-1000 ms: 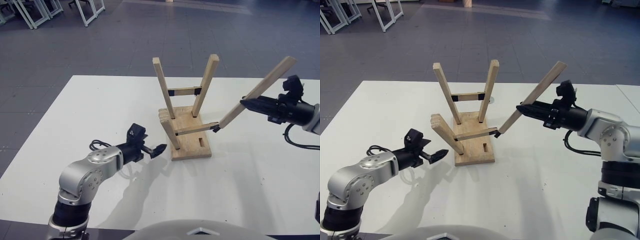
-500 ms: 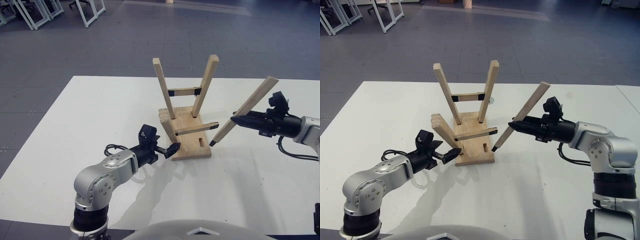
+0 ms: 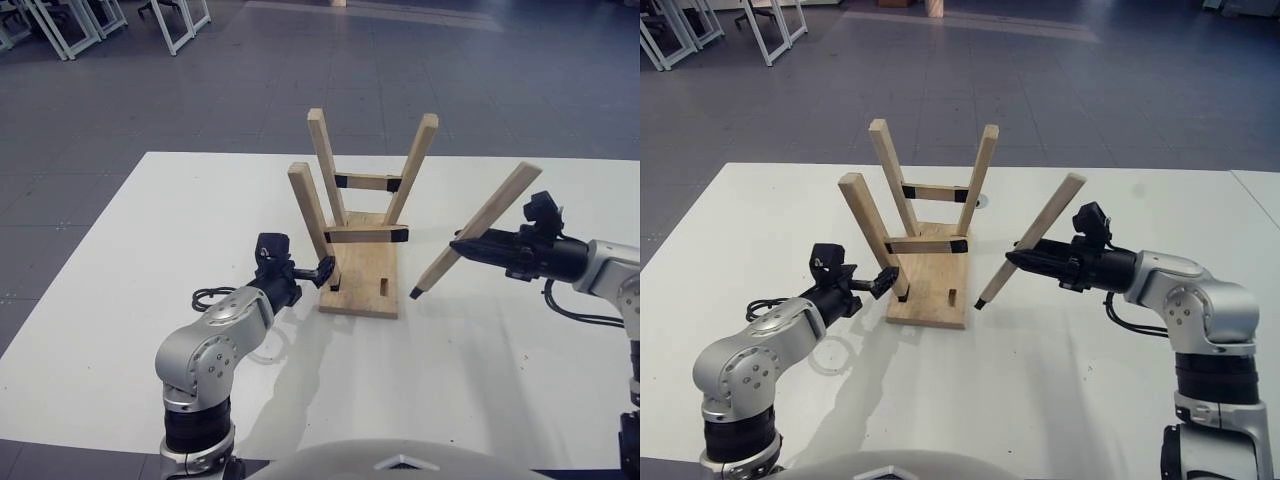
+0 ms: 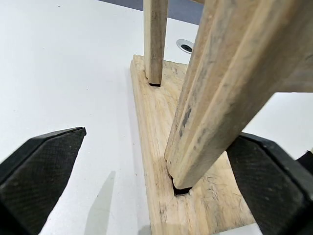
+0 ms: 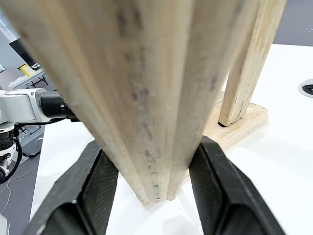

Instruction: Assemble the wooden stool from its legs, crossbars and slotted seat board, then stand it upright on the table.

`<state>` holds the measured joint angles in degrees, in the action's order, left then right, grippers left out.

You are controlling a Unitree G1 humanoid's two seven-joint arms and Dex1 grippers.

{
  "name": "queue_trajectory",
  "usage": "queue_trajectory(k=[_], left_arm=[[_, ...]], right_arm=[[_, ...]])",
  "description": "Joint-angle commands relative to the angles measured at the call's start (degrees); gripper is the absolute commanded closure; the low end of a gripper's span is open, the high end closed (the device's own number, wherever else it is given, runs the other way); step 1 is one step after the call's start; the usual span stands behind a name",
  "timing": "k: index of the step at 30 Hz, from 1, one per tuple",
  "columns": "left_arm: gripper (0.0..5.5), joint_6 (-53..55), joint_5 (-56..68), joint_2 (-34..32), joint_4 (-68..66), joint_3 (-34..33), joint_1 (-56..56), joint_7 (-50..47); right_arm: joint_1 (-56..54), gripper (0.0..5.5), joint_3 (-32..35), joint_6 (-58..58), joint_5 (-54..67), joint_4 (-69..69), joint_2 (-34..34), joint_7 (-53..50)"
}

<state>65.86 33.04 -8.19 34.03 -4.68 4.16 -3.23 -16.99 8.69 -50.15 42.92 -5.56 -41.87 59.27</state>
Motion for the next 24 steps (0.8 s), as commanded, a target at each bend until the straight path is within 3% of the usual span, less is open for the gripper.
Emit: queue_trajectory(k=[1, 16, 24], left_arm=[[0.42, -0.1, -1.8, -0.2, -0.6, 0.5, -0.1, 0.0], [0.42, 0.4, -3.9, -1.7, -1.0, 2.5, -0.2, 3.6], [0.42, 0.6, -4.4, -2.7, -1.5, 2.4, -0.1, 5.1]], right_arm=[[0.6, 3.46, -0.8, 2.3, -1.1, -2.3, 0.3, -0.5], [-0.9, 3.47, -11.2, 12.9, -8.1, -1.6, 5.1, 1.7], [-5.1, 3.47, -11.9, 15.3, -9.5, 1.9, 5.4, 3.1]])
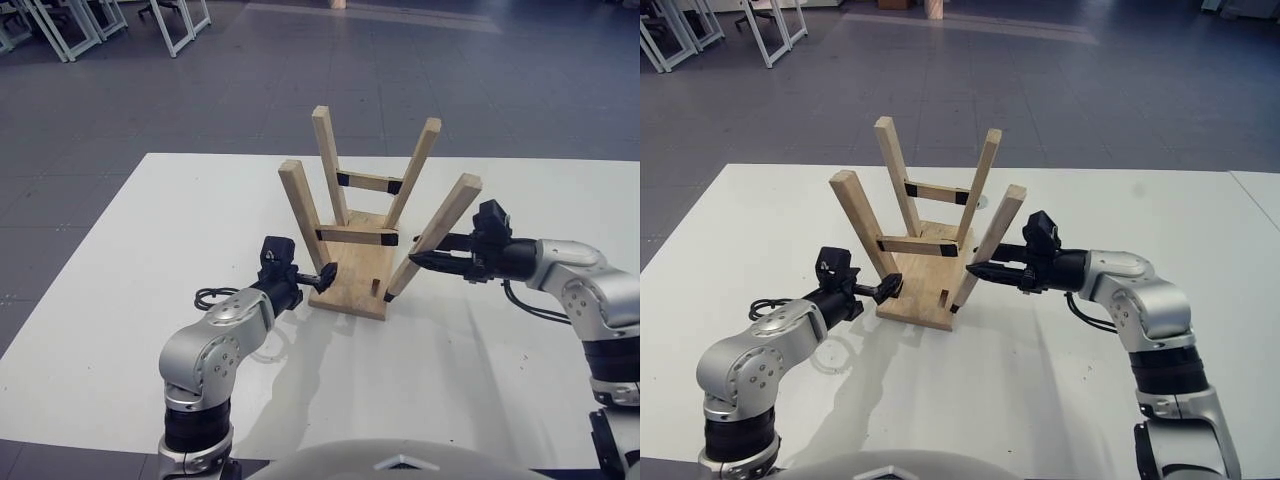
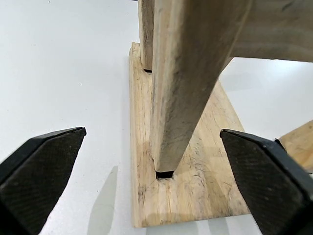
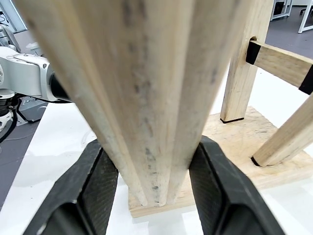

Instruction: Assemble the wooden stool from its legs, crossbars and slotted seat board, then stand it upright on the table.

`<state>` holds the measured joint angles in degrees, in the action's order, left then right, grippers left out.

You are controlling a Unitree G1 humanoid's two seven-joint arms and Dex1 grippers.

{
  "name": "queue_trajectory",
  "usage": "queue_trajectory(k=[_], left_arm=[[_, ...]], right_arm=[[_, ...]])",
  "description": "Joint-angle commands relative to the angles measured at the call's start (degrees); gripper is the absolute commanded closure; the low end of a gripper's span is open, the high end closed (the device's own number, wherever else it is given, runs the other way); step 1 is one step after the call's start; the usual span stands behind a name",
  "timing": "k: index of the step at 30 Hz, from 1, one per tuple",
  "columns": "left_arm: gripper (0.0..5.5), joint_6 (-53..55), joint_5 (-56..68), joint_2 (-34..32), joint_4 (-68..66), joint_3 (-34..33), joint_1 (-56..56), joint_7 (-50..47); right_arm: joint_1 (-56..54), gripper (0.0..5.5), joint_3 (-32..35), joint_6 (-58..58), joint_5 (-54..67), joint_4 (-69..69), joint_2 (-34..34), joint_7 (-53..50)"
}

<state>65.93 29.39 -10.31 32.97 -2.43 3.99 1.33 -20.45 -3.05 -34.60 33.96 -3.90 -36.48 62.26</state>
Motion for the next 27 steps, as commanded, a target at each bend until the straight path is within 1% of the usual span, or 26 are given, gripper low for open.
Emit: queue_trajectory(k=[1, 9, 13, 27], left_arm=[[0.42, 0.5, -0.8, -0.5, -0.5, 0.1, 0.0, 0.6], [0.42, 0.3, -1.4, -0.5, -0.8, 0.4, -0.4, 1.1], [0.42, 0.5, -1.5, -0.4, -0.9, 0.6, -0.4, 1.2], [0.42, 1.6, -1.4, -2.1, -0.7, 0.1, 0.4, 2.7]], right_arm=[[-1.8, 3.47, 0.1, -0.6, -0.3, -0.2, -0.1, 0.2], [-1.7, 3.47, 0.7, -3.3, 1.8, -5.2, 0.2, -0.4], [-2.5, 3.47, 0.8, -3.8, 2.4, -5.5, 0.4, -0.7], [2.6, 3.48, -4.5, 3.5, -4.0, 1.1, 3.8, -0.7]])
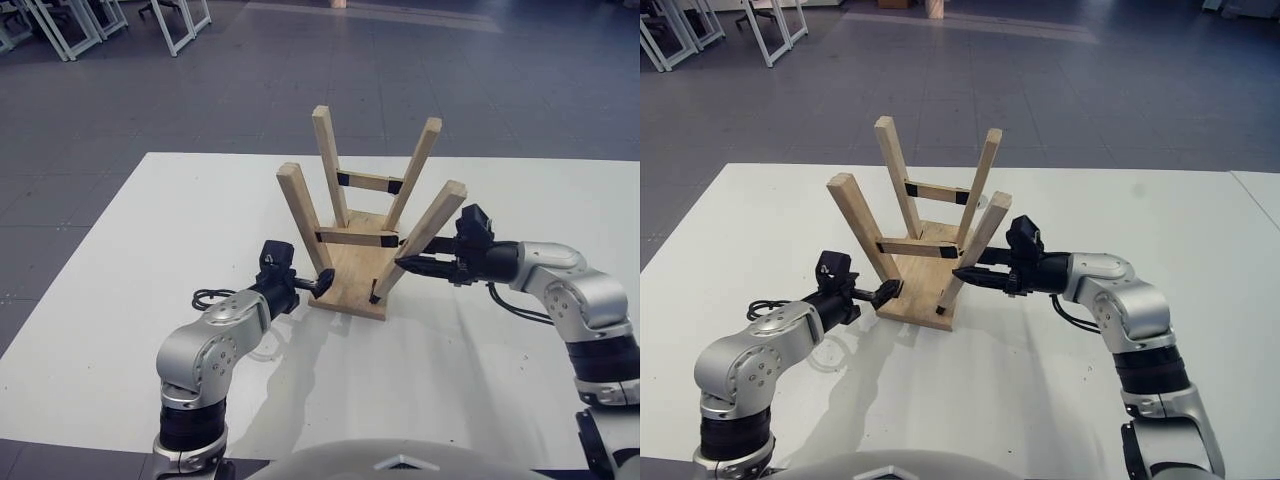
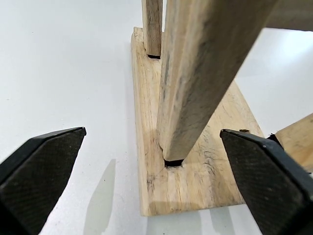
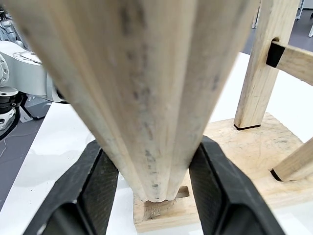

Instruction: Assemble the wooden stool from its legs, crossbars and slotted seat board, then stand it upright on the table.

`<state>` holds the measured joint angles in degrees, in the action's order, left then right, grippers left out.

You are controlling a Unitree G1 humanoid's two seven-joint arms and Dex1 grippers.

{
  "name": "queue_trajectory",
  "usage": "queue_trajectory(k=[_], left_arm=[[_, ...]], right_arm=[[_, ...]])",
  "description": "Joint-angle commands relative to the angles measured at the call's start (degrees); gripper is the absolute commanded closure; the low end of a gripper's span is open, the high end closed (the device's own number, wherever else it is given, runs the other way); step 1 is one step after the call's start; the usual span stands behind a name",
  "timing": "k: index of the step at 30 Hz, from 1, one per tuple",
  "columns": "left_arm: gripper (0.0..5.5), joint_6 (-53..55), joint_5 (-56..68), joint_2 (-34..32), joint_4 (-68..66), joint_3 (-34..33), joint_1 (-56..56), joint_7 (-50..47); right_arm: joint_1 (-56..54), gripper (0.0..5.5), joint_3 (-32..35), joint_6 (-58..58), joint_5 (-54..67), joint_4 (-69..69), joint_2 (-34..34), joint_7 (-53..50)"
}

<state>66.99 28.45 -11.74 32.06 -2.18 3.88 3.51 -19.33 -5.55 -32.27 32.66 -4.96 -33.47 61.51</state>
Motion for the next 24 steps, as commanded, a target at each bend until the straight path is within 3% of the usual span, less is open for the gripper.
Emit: queue_trajectory(k=[1, 17, 24], left_arm=[[0.42, 0.7, -0.4, -0.6, 0.3, -0.2, 0.5, 0.5], [0.42, 0.8, -0.5, -0.4, 0.2, 0.3, 0.5, 0.6], [0.42, 0.8, -0.6, -0.4, -0.2, 0.5, 0.9, 0.6]], right_arm=[[1.6, 3.48, -2.3, 1.7, -3.0, 2.6, 0.9, 0.1], [-5.8, 3.48, -4.5, 7.5, -7.1, 10.2, 1.0, 4.0], [2.4, 3.48, -6.3, 9.9, -8.6, 3.6, 1.2, 2.4]])
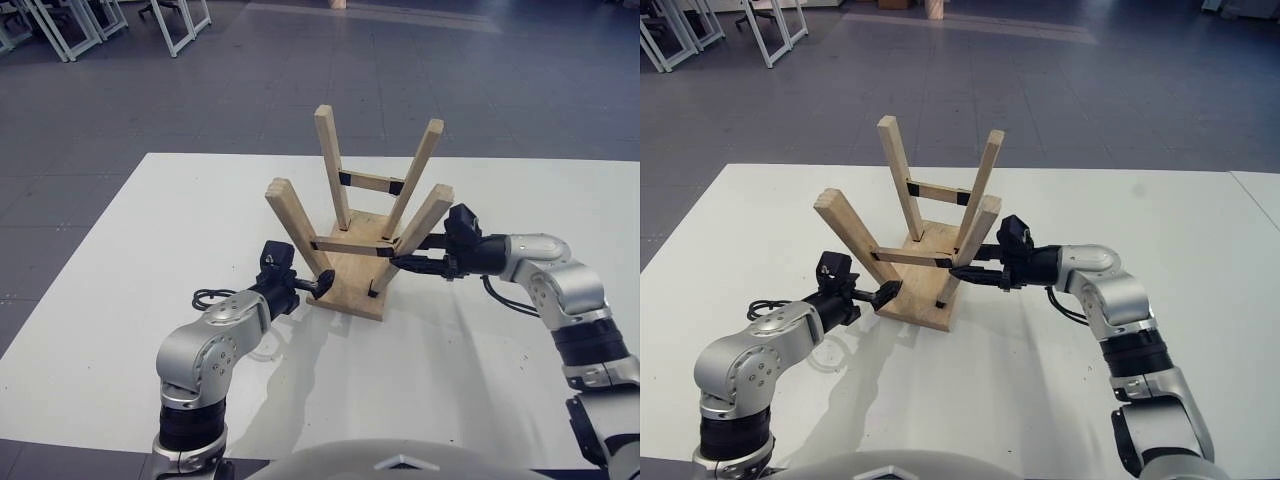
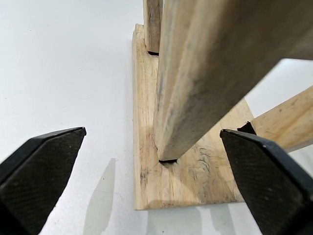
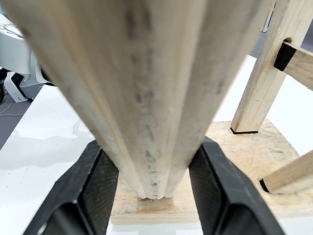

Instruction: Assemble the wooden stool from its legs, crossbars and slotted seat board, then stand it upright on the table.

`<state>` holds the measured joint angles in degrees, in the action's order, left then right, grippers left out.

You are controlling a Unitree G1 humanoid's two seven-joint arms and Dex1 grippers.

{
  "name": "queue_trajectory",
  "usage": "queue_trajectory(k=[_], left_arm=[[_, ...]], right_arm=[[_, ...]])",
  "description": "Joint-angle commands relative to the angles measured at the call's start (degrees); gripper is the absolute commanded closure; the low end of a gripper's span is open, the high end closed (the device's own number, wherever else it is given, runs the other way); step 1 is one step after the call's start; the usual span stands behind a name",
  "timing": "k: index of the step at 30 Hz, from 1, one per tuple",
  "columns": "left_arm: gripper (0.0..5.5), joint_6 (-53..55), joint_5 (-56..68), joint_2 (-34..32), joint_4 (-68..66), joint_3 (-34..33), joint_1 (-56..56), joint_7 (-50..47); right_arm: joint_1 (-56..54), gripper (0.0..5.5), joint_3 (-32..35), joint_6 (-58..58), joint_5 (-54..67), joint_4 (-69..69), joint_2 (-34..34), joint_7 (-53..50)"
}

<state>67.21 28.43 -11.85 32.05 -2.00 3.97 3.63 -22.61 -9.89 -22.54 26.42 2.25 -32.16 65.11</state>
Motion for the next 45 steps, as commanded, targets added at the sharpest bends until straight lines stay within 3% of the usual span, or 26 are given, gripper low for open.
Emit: queue_trajectory(k=[1, 10, 16, 23, 27, 30, 34, 38, 42, 45], left_arm=[[0.42, 0.6, -0.5, -0.2, -0.1, 0.4, 0.7, 0.4], [0.42, 0.5, -0.7, 0.2, 0.0, 0.6, 0.7, 0.1], [0.42, 0.2, -0.8, 0.6, -0.3, 0.6, 0.8, -0.1], [0.42, 0.4, -0.7, 0.9, 0.9, -0.1, -0.4, -0.3], [0.42, 3.4, 4.7, -0.9, 4.8, -8.5, 0.9, 2.4], [0.42, 7.9, 9.5, -6.3, 7.0, -17.8, 4.9, 5.4], [0.95, 15.7, 21.4, -14.4, 7.6, -29.6, 13.9, 11.9], [1.55, 16.0, 41.8, -14.9, 4.8, -36.1, 26.0, 9.4], [2.13, 13.9, 46.2, -14.3, 4.0, -29.7, 33.1, -2.8], [2.66, 13.4, 39.4, -5.6, 7.4, -16.6, 33.3, -14.2]], right_arm=[[7.2, 3.48, -2.4, 0.8, -2.9, -4.4, -0.2, -1.8], [9.0, 3.48, -3.8, 2.3, -4.3, -5.0, -0.3, -3.0], [7.3, 3.48, -9.7, 1.4, -12.4, -0.3, -2.8, -4.8], [9.4, 3.48, -12.2, 0.2, -13.8, 0.3, -3.3, -7.7], [11.2, 3.48, -12.6, 0.5, -13.7, 0.0, -3.7, -8.3], [11.5, 3.48, -12.4, 0.6, -13.3, -0.1, -4.0, -8.5], [11.9, 3.48, -12.5, 0.7, -12.9, 0.0, -4.1, -9.5], [11.3, 3.48, -12.7, 1.1, -12.9, 1.0, -3.9, -9.9], [10.8, 3.48, -12.7, 1.3, -13.0, 1.6, -3.7, -10.0], [10.8, 3.48, -12.7, 1.5, -13.0, 1.7, -3.7, -10.1]])
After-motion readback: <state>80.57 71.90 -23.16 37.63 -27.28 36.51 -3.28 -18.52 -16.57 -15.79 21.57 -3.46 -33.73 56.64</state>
